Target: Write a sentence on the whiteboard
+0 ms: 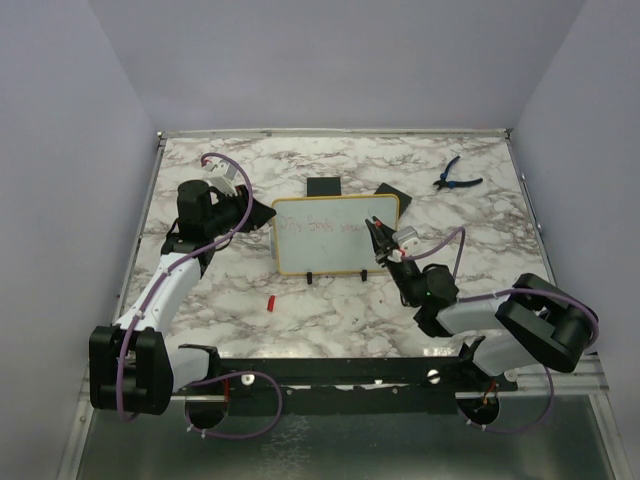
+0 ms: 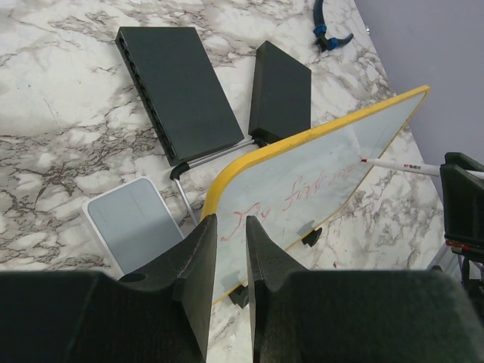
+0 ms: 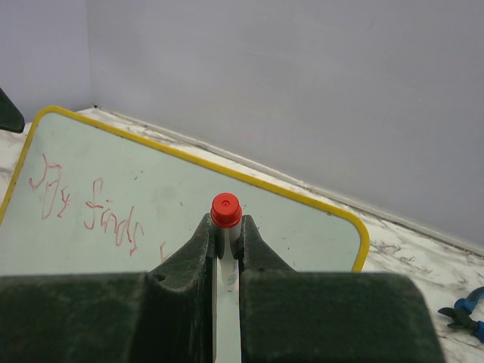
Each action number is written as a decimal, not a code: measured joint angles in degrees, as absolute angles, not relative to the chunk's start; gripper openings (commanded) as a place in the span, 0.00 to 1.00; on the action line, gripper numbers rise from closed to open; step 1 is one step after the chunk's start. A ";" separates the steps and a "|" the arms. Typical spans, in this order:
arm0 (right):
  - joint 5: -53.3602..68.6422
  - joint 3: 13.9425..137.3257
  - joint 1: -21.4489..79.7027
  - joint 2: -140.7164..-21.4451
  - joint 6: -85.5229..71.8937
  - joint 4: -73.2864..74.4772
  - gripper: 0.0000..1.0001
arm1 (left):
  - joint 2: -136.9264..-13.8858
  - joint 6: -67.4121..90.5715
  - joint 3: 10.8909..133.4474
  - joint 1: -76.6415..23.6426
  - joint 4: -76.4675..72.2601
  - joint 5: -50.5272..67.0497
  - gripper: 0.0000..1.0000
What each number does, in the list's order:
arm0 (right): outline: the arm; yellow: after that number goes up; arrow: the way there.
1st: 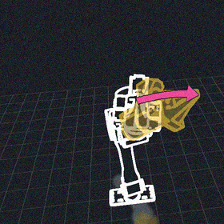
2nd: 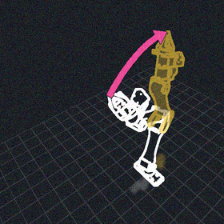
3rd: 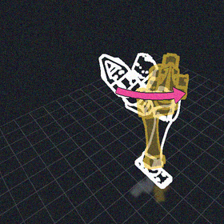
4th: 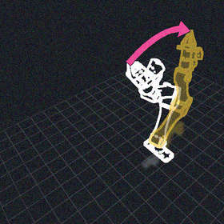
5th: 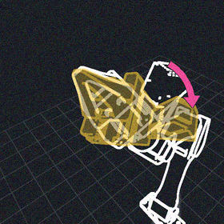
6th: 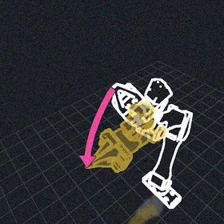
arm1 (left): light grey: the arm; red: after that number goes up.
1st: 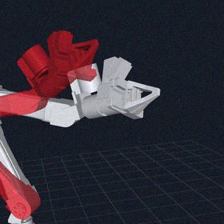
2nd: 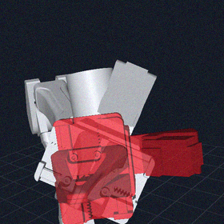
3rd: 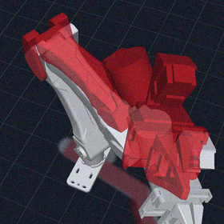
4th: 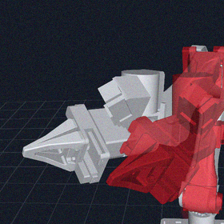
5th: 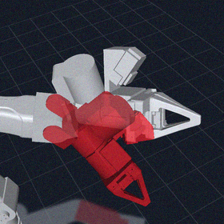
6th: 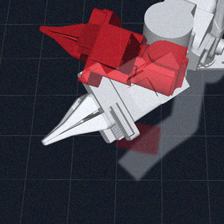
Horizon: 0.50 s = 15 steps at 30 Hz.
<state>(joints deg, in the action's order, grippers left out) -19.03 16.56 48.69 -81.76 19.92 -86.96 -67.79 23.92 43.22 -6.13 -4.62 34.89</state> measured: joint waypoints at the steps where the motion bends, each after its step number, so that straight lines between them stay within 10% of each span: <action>1: -19.03 16.38 48.69 -81.76 19.92 -86.96 0.01 | -67.79 23.92 43.22 -6.13 -4.62 34.89 0.23; 15: -19.03 15.42 48.69 -81.36 19.53 -86.94 0.01 | -67.79 23.92 43.22 -6.13 -4.62 34.89 0.23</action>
